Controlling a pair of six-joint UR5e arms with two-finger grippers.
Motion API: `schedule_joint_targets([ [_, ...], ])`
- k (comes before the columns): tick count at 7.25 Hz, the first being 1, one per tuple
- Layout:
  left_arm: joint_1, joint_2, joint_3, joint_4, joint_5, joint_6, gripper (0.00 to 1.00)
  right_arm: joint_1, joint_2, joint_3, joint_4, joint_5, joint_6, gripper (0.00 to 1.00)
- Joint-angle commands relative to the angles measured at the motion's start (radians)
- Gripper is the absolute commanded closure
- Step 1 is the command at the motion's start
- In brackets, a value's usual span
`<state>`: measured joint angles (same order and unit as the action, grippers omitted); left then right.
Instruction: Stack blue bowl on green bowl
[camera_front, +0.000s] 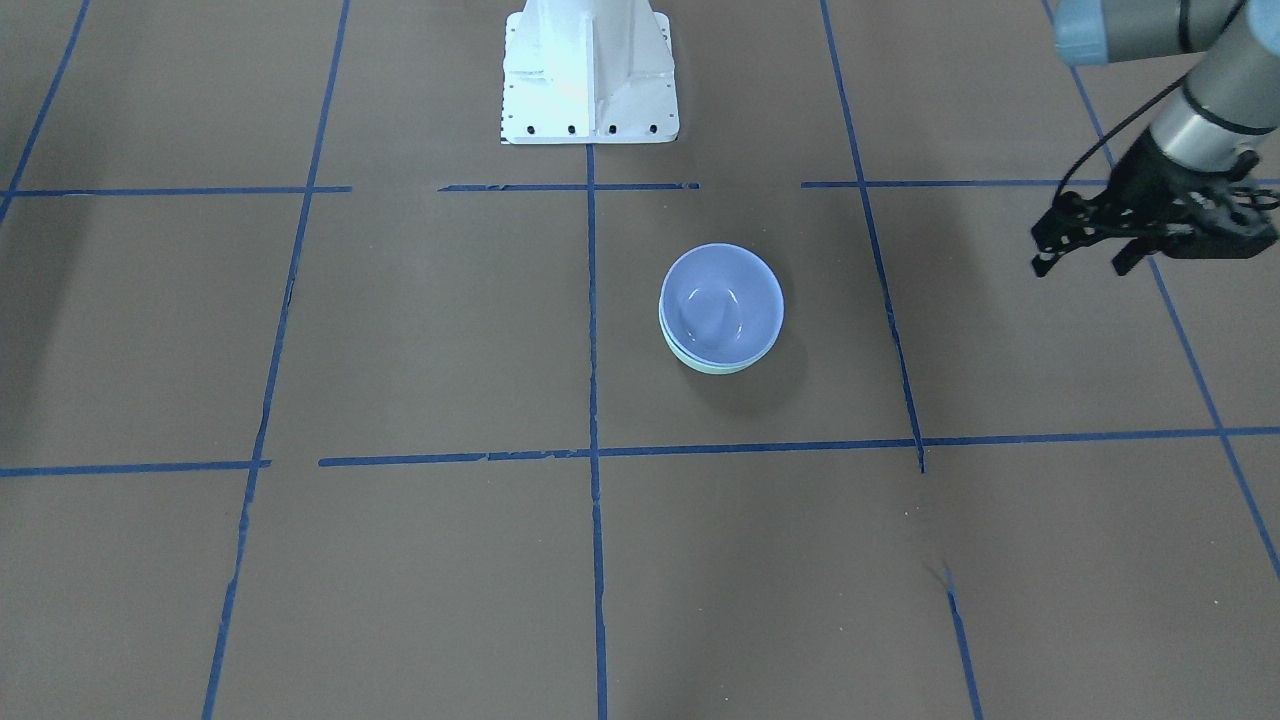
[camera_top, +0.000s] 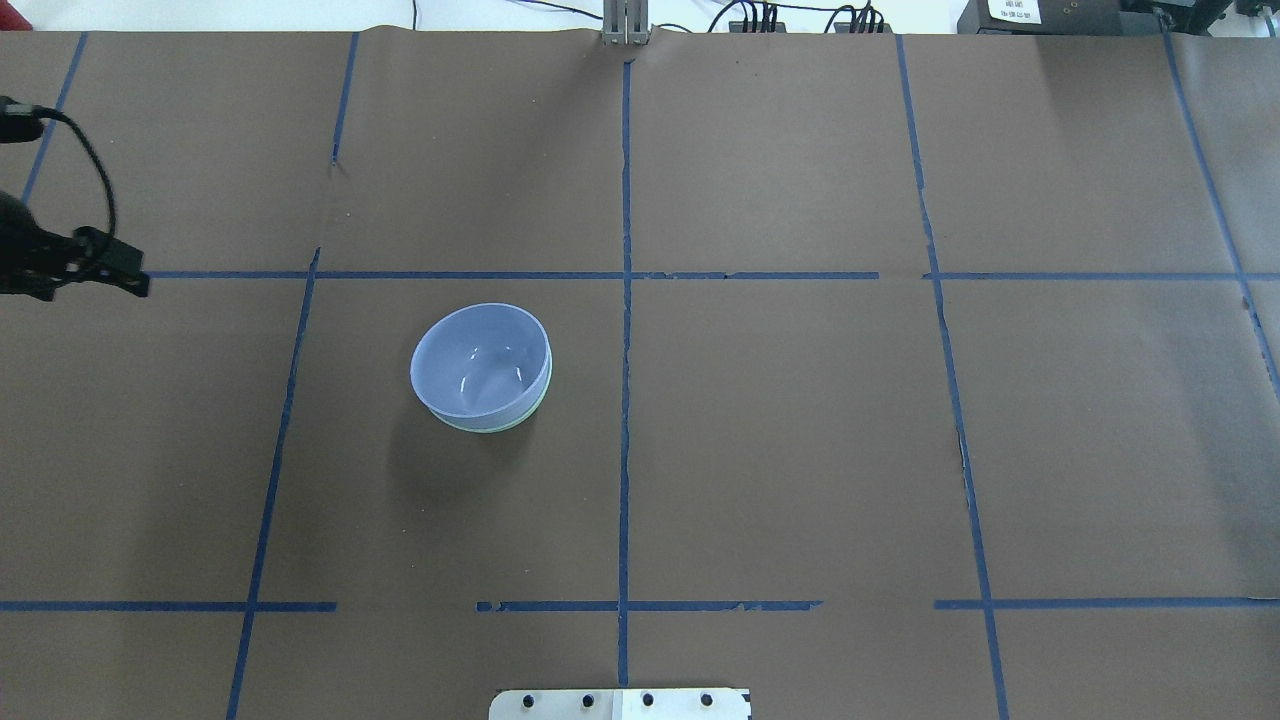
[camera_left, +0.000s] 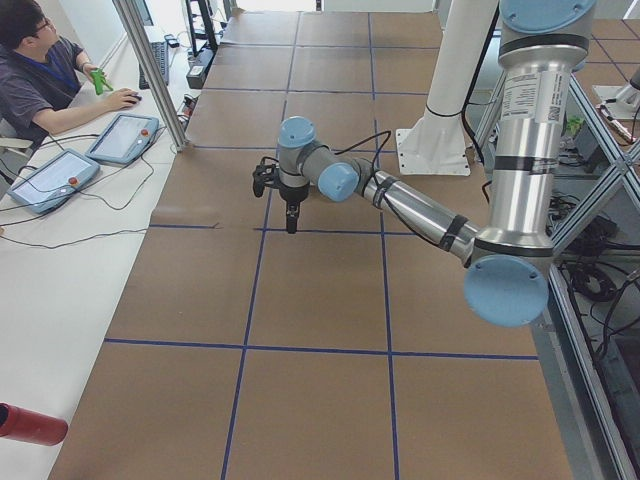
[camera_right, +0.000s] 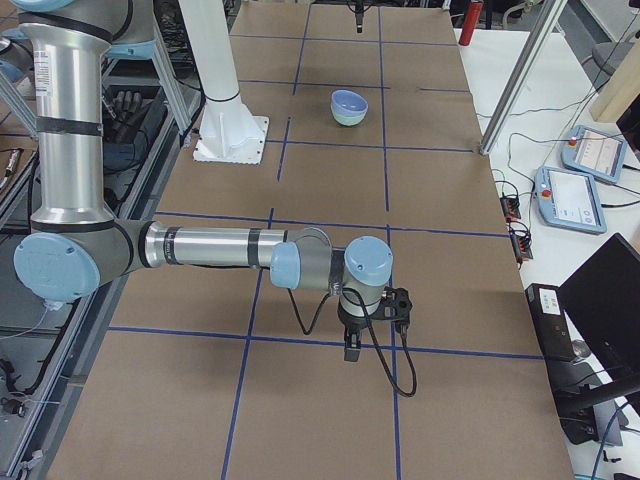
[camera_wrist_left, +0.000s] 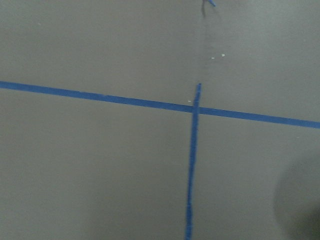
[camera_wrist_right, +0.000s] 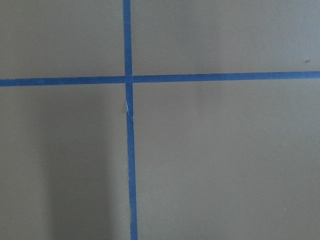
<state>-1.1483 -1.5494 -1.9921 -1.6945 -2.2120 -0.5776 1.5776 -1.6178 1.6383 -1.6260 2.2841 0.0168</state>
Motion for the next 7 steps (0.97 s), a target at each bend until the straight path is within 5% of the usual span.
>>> schedule_joint_targets([
  [1, -0.237, 0.162, 0.041, 0.003, -0.023, 0.476, 0.0, -0.001, 0.001, 0.0, 0.0, 0.0, -0.001, 0.0],
  [3, -0.419, 0.195, 0.146, 0.012, -0.038, 0.747, 0.0, -0.001, -0.001, 0.0, 0.0, 0.0, -0.001, 0.0],
  [7, -0.449, 0.204, 0.159, 0.073, -0.087, 0.673, 0.0, 0.001, -0.001, 0.0, 0.0, 0.0, 0.0, 0.0],
])
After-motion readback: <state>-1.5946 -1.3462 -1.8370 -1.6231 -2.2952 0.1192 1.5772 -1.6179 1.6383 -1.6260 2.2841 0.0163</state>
